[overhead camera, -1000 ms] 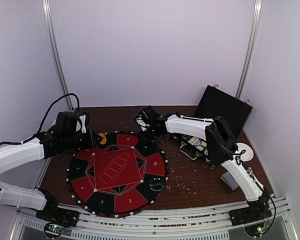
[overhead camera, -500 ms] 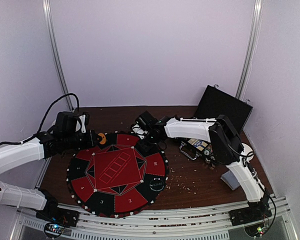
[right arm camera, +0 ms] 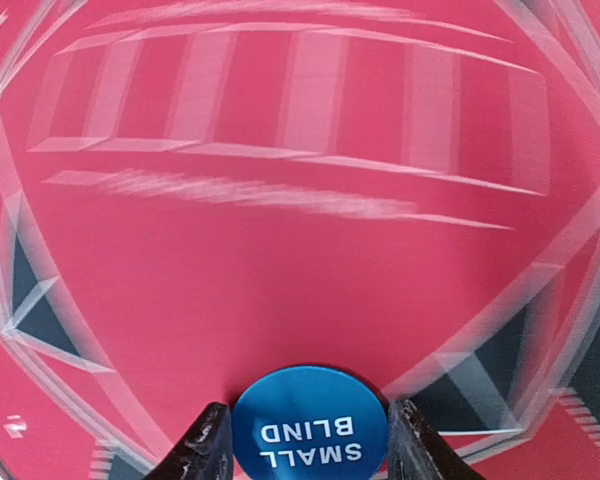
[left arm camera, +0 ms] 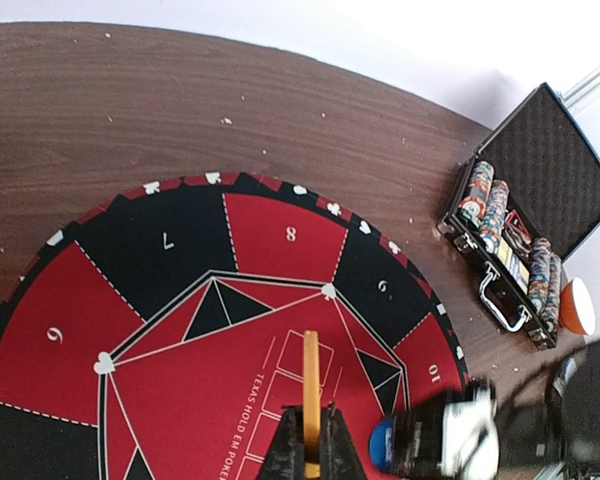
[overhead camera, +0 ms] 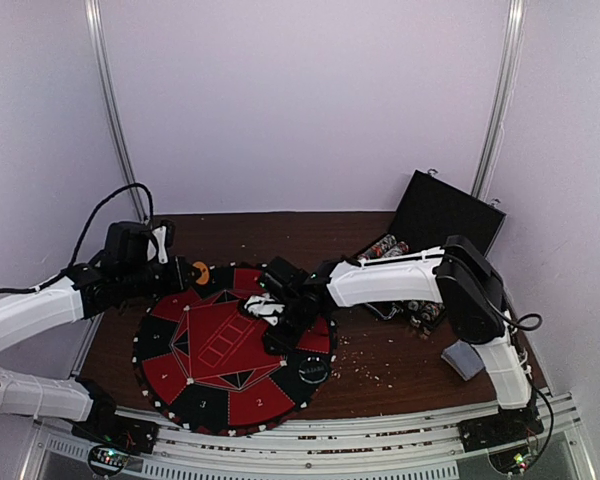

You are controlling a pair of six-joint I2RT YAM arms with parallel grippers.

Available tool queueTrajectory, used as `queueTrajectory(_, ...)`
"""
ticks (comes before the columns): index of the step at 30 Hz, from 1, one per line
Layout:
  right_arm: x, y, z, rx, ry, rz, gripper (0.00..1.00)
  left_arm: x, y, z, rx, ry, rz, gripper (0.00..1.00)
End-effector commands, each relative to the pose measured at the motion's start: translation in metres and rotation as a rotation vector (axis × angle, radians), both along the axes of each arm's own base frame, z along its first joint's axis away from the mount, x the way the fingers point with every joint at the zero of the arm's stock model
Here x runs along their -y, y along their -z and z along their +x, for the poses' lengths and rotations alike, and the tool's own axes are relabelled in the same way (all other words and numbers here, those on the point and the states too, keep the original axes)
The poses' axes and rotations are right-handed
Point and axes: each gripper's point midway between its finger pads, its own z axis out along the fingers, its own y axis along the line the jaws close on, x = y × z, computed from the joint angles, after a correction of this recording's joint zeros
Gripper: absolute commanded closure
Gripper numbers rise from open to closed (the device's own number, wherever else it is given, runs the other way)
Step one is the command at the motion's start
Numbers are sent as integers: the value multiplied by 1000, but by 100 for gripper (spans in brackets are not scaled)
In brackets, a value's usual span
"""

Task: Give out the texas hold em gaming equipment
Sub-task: Move the small blind button to position 3.

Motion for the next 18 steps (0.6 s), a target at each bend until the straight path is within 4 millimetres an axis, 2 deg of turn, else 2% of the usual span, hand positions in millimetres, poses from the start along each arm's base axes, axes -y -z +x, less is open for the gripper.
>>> queueTrajectory(1, -3, 30, -98, -130, -185, -87, 61, -6, -38, 11, 113, -24, -9, 100)
queueTrajectory(7, -29, 32, -160, -85, -358, -105, 61, -8, -49, 13, 156, -24, 2, 100)
queueTrajectory(12, -54, 31, -186, -25, -446, -96, 61, -8, -51, 8, 173, -11, -11, 100)
queueTrajectory(18, -92, 32, -196, 8, -493, -60, 62, -10, -49, 3, 173, -5, -3, 100)
